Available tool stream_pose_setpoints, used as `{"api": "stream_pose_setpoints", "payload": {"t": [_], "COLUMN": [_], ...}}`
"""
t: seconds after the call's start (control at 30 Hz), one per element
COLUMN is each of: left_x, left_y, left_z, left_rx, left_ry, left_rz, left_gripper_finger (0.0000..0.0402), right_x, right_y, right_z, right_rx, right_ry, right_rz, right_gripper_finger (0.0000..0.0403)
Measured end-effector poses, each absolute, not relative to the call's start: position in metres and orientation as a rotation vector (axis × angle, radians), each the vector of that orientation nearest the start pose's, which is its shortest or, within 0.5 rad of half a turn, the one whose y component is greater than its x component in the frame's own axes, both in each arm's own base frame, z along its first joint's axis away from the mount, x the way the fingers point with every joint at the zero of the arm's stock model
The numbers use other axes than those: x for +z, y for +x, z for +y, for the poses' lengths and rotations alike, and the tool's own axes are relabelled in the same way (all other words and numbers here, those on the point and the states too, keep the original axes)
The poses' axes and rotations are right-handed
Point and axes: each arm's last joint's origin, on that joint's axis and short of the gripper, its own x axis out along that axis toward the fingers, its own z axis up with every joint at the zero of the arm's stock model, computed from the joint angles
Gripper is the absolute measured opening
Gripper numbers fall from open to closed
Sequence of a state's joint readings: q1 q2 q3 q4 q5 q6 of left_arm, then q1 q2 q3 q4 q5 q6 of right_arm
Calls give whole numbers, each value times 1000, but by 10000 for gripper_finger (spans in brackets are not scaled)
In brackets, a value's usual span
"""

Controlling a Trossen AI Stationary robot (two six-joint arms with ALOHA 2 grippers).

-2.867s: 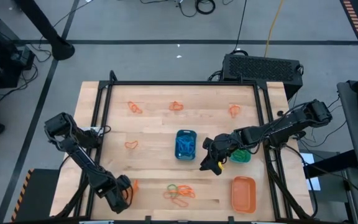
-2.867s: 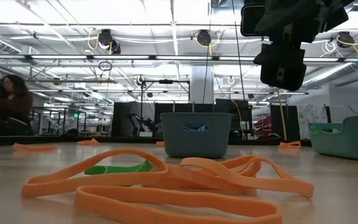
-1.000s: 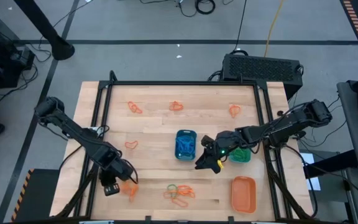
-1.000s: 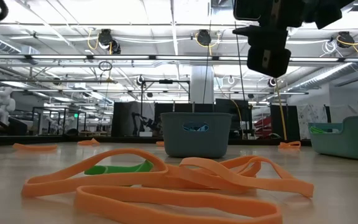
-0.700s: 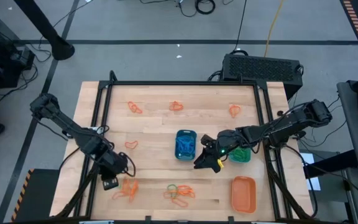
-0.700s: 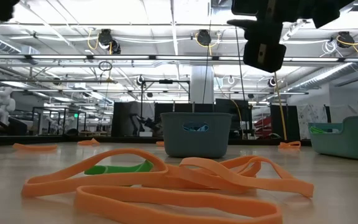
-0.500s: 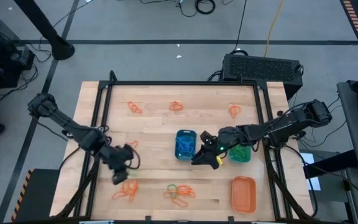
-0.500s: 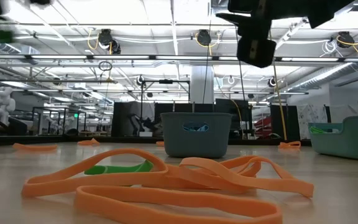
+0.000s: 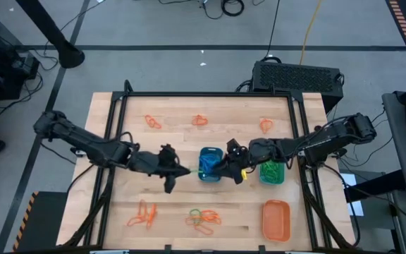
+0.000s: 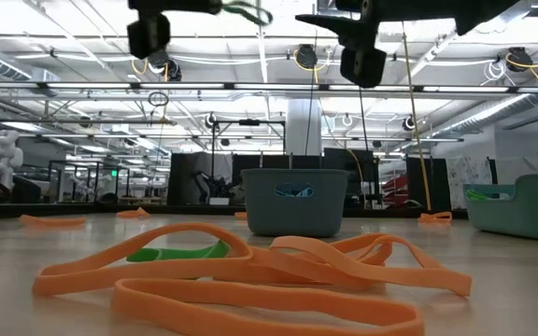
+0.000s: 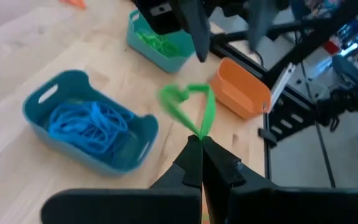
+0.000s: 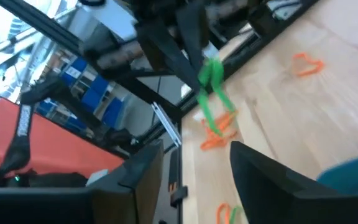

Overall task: Sort rubber bands into baskets
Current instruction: Put the green rubberband into the light blue bin

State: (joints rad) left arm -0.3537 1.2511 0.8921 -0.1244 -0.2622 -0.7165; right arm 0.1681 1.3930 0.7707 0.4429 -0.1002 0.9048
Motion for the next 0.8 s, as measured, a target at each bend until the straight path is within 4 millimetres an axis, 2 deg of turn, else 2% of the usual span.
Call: {"api": "stream_pose_setpoints", "payload": {"t": [0.27,0.43,0.57,0.8], "left_x": [265,270,274,281], "left_y": [273,278,281,284], "left_z": [-86,-86,-83,-81], "left_rx": [47,22,26,30], "left_ry": [-551,-571,-588,-611], "left_rz": [515,440,397,319], "left_gripper_finger": [0,0,0,0], "right_x": [262,260,260,261], "right_y": [302,302,302,302], "right_z": [47,46,46,46], "right_rx": [141,131,132,139], "right_ry": [928,904,901,889], "right_rz": [244,259,258,256], "right_gripper_finger": [256,296,306,296]}}
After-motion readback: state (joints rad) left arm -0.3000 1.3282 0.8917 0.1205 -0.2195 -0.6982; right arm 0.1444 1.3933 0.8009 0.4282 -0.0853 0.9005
